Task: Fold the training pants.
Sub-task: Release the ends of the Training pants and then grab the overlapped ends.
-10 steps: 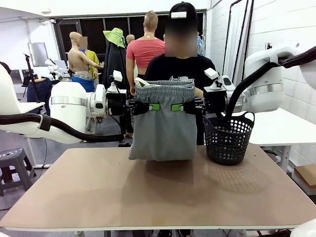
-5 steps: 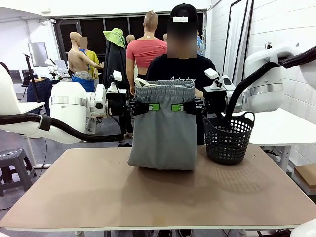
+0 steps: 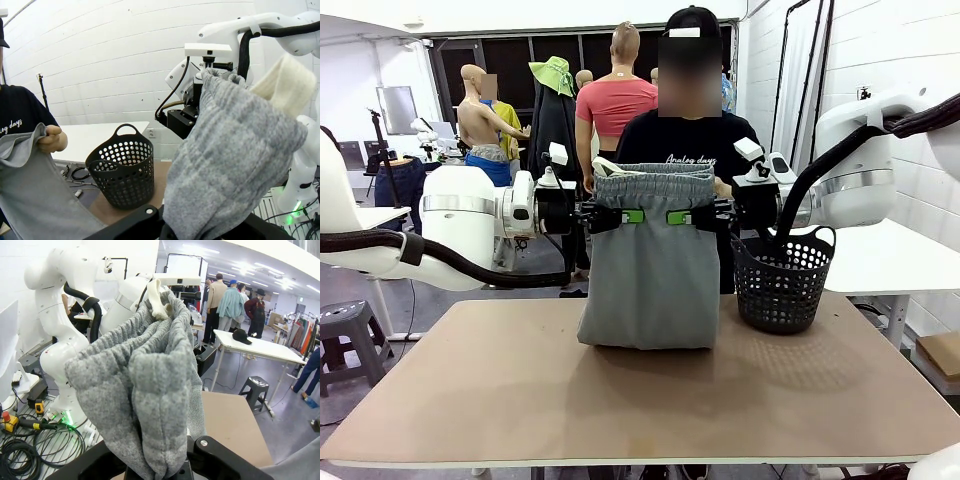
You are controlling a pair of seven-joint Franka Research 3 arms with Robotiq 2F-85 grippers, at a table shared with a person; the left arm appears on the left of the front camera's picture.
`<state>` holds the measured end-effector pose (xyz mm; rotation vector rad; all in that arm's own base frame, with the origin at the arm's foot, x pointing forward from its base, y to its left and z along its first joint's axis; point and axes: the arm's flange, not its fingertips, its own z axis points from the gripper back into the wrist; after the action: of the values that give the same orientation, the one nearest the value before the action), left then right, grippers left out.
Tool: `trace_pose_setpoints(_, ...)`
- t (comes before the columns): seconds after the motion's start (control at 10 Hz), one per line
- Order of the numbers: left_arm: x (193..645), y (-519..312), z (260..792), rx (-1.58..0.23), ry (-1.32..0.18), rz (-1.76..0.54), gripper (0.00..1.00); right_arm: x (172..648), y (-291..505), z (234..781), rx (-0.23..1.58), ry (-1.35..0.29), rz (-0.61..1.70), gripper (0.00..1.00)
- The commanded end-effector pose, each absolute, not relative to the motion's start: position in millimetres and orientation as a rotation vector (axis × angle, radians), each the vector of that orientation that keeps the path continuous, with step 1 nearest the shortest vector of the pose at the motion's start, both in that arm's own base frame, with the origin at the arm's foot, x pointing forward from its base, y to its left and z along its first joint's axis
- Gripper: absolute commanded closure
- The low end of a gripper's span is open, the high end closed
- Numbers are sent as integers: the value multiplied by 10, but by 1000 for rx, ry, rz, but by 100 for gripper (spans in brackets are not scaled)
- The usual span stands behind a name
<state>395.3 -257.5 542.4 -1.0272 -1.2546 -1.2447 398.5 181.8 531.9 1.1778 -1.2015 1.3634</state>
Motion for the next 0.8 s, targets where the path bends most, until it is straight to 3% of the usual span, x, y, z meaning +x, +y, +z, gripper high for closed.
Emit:
trace_pose_setpoints(0.0,3937,-2582,5457,-1027,-1266,-1239,100,3965,1819,5301,1197,-1225,1352,100)
trace_pose_setpoints(0.7,3937,-2582,5457,-1027,-1266,-1239,100,3965,1819,5301,1197,-1225,1352,100)
